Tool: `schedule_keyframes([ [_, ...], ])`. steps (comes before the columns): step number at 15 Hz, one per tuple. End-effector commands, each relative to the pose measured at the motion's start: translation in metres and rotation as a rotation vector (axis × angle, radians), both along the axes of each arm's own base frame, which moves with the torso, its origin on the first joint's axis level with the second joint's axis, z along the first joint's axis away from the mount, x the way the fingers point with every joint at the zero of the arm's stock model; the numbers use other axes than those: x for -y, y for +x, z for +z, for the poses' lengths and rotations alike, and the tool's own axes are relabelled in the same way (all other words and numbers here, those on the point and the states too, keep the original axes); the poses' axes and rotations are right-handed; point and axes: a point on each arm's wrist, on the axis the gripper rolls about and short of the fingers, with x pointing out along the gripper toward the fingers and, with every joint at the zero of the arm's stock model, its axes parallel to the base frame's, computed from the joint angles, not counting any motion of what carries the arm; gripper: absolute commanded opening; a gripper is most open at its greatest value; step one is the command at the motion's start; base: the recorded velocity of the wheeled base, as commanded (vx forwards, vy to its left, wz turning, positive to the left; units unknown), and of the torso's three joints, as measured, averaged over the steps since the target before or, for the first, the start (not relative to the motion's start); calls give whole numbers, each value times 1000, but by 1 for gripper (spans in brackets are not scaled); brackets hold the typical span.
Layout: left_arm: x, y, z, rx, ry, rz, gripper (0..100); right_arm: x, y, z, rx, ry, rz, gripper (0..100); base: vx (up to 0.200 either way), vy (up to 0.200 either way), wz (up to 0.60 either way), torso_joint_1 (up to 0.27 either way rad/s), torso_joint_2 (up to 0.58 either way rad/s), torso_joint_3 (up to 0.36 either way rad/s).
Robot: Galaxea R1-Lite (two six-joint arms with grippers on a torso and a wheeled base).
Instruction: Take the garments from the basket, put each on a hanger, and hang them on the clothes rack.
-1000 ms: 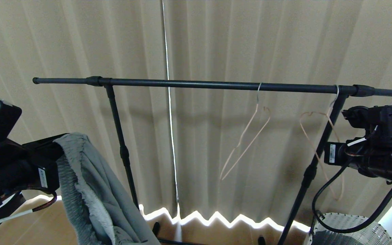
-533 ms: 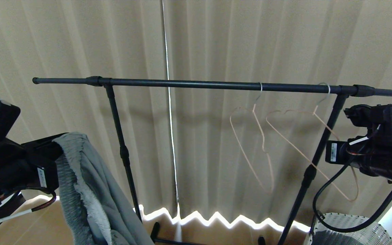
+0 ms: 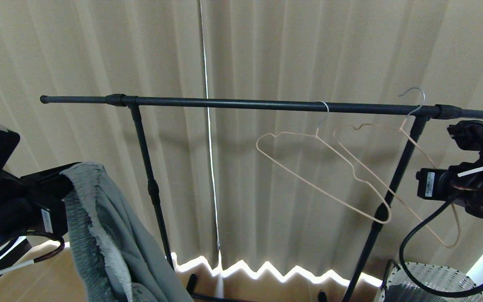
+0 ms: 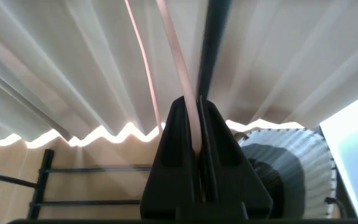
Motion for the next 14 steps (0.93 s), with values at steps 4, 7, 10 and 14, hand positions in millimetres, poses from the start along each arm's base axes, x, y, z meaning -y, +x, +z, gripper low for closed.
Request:
schedule_keyframes([
  [4, 0, 0, -4, -11, 6, 0, 0, 6, -50, -1, 31, -27, 22, 0, 0, 0, 0, 0, 0, 0],
  [7, 0, 0, -4, -14, 5, 2, 0, 8, -63, -5, 28, -27, 22, 0, 0, 0, 0, 0, 0, 0],
  [10, 0, 1, -4, -13, 6, 2, 0, 9, -67, -8, 25, -28, 22, 0, 0, 0, 0, 0, 0, 0],
  [14, 0, 0, -4, -14, 7, 2, 0, 9, -68, -10, 18, -29, 22, 0, -150, 0, 0, 8, 3, 2],
])
